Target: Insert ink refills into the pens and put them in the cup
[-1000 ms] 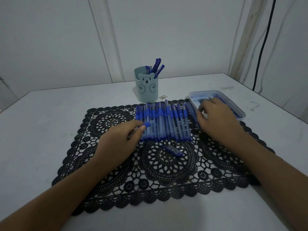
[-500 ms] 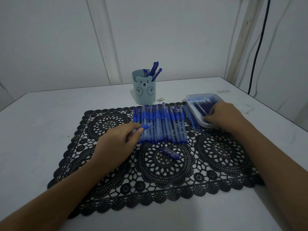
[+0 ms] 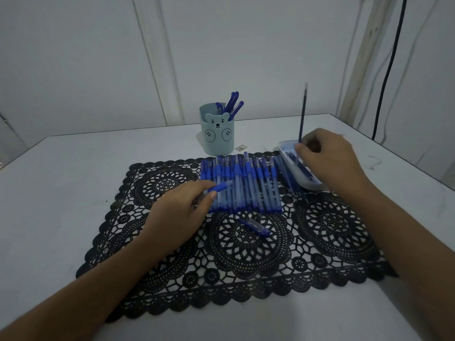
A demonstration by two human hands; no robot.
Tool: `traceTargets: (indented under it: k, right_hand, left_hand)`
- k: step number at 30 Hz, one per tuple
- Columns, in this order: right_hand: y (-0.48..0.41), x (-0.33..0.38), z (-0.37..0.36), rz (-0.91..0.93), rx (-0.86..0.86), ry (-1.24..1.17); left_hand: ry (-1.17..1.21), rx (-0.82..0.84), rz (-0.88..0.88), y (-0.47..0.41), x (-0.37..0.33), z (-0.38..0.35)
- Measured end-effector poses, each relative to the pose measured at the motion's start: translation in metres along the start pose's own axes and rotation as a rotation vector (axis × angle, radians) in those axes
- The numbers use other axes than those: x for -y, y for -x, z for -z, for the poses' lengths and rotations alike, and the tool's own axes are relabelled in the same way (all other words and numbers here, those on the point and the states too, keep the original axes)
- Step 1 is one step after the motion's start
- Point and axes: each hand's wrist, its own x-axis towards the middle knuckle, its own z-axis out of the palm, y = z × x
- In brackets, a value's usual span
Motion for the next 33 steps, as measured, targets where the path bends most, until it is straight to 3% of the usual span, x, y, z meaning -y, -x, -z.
traceTargets:
  k: [4,8,33]
  right_hand:
    - [0.028,0.025,-0.013,-0.114,0.32,-0.604]
    - [0.044,0.032,-0.023,-0.165,0.455,-0.854]
    - [0.052,0.031,-0.031,-0.158,0.534,-1.056]
  left_hand:
    - [0.008,0.009,-0.042,0.0,0.001,-0.001]
    - [0.043,0.031,-0.069,0.0,0.002,0.0]
    - [0.152,0.005,-0.104,0.001,-0.002,0.002]
